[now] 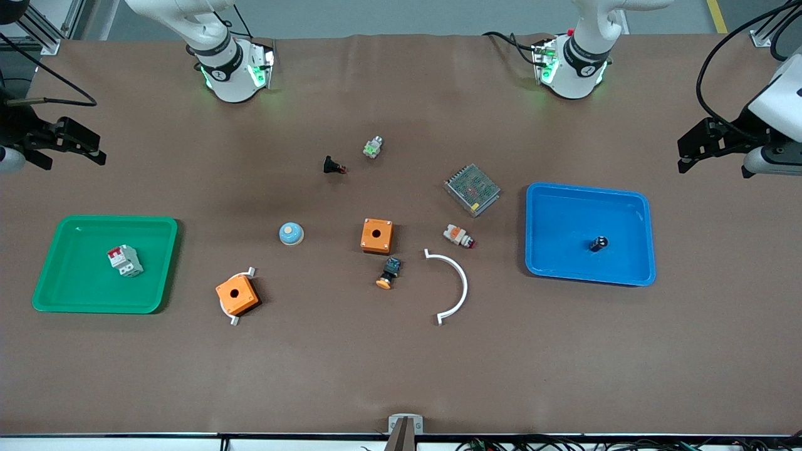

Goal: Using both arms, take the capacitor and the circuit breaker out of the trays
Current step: 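Reach the left gripper toward the blue tray while the right gripper reaches the green tray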

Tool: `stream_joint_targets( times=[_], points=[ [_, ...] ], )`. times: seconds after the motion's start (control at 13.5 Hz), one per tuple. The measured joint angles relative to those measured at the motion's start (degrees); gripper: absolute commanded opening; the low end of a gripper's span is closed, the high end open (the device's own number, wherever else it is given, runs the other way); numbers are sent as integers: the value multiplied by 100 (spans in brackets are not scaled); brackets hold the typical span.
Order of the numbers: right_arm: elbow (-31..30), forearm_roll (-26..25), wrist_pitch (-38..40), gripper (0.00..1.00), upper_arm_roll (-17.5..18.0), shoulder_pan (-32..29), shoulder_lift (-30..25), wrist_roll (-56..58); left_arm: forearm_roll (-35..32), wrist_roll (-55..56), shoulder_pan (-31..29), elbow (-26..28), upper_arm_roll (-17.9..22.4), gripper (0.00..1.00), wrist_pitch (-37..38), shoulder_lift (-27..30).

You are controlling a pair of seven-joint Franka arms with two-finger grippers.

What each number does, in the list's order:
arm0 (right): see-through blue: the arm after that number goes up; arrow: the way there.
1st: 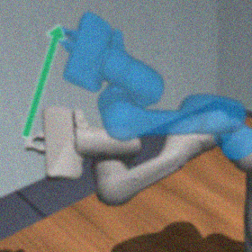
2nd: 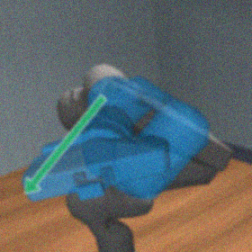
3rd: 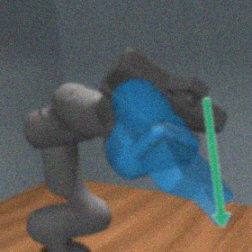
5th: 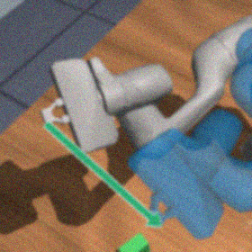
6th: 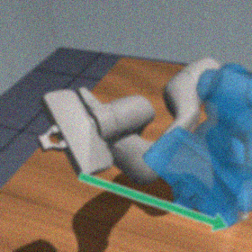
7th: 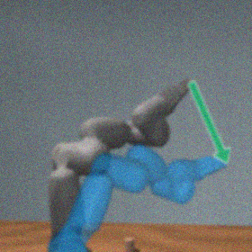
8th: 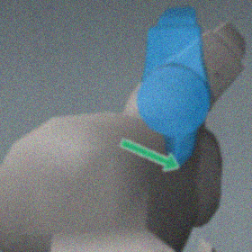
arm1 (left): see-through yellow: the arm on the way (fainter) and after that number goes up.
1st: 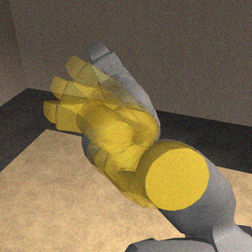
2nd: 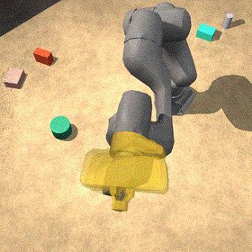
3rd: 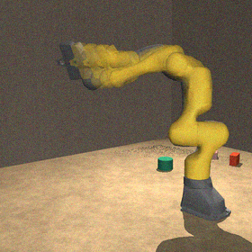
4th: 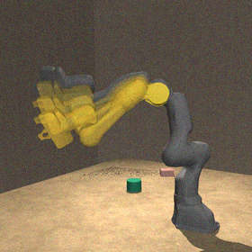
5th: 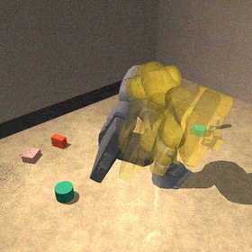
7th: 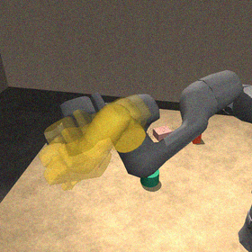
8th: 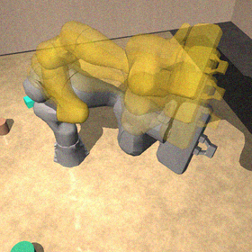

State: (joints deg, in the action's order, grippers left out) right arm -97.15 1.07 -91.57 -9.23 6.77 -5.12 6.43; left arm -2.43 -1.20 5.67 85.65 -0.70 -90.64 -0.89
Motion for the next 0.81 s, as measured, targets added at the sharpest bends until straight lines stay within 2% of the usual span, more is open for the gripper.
stream_joint_targets(
  times=[0.52, 0.81],
  points=[
    [0, 3, 1, 100, 5, 0, 0, 4, 0, 0, 1, 52, -8, 100, 4, -44],
    [-10, 2, 0, 100, 1, 0, 15, 4, 0, 1, -89, 255, 11, 100, 167, -346]
  ],
)
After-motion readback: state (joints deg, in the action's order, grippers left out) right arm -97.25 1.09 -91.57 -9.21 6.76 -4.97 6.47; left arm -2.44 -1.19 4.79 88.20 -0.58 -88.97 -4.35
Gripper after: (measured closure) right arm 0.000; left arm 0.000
